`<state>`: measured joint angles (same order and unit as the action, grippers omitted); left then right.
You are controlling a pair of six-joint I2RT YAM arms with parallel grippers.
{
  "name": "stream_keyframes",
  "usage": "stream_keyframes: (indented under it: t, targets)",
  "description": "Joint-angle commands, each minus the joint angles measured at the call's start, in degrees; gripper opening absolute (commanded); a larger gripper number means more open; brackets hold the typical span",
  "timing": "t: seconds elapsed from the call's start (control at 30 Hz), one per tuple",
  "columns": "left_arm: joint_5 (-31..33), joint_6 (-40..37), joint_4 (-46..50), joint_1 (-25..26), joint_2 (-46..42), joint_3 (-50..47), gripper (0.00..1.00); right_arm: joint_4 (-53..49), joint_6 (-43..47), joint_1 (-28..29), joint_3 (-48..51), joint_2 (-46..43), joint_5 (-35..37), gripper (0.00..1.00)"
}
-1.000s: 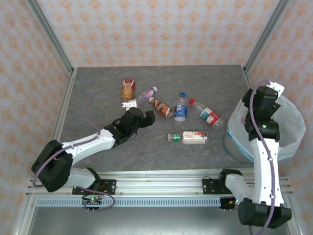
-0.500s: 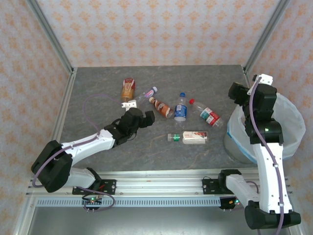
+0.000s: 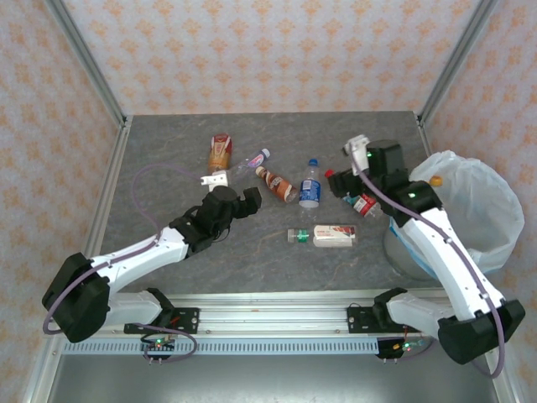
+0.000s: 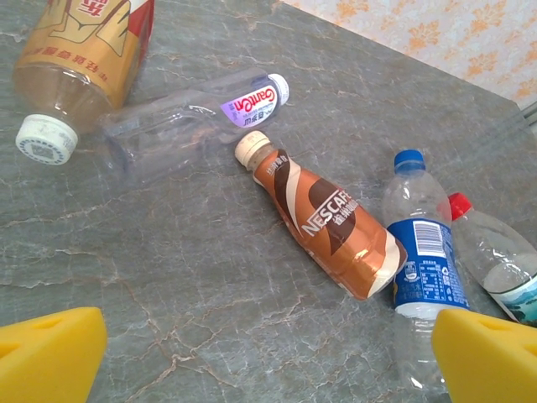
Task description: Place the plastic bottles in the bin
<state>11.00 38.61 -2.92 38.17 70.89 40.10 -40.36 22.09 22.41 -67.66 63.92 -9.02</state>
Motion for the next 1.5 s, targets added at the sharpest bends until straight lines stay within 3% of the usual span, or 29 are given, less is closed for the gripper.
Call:
stream_keyframes:
  t: [0.0,0.27,0.53,0.8,1.0,1.2,1.47]
  targets:
    - [2.5,1.2,1.7,-0.5,-1.5,-0.8,1.00,-4.7,10.5,2.7,3.0,2.4,-1.7,0.89]
    - [3.1,1.5,2.5,-0.5,-2.4,-1.1,1.00,-7.9,14.9,4.6,5.9,10.9,0.3,1.00]
    - [2.3,2.5,2.2,-0.5,-3.0,-1.7,1.00,-9.7,19.0,6.4,8.8,20.0,5.3,0.99]
    - [3.5,3.5,2.5,-0.5,-3.5,-2.5,1.00,-2.4,23.0,8.1,15.2,21.0,3.9,0.99]
    - [4.1,3.4,3.2,-0.5,-4.2,-2.8,1.00,-1.5,25.5,8.2,16.4,21.1,-1.3,0.99]
    - [4.4,4.2,2.8,-0.5,-4.0,-3.3,1.00,3.1,27.5,9.6,19.0,23.1,2.6,1.00]
    - [4.6,3.9,2.9,-0.5,-4.0,-3.3,1.00,5.3,27.3,10.3,19.7,25.4,2.0,0.96]
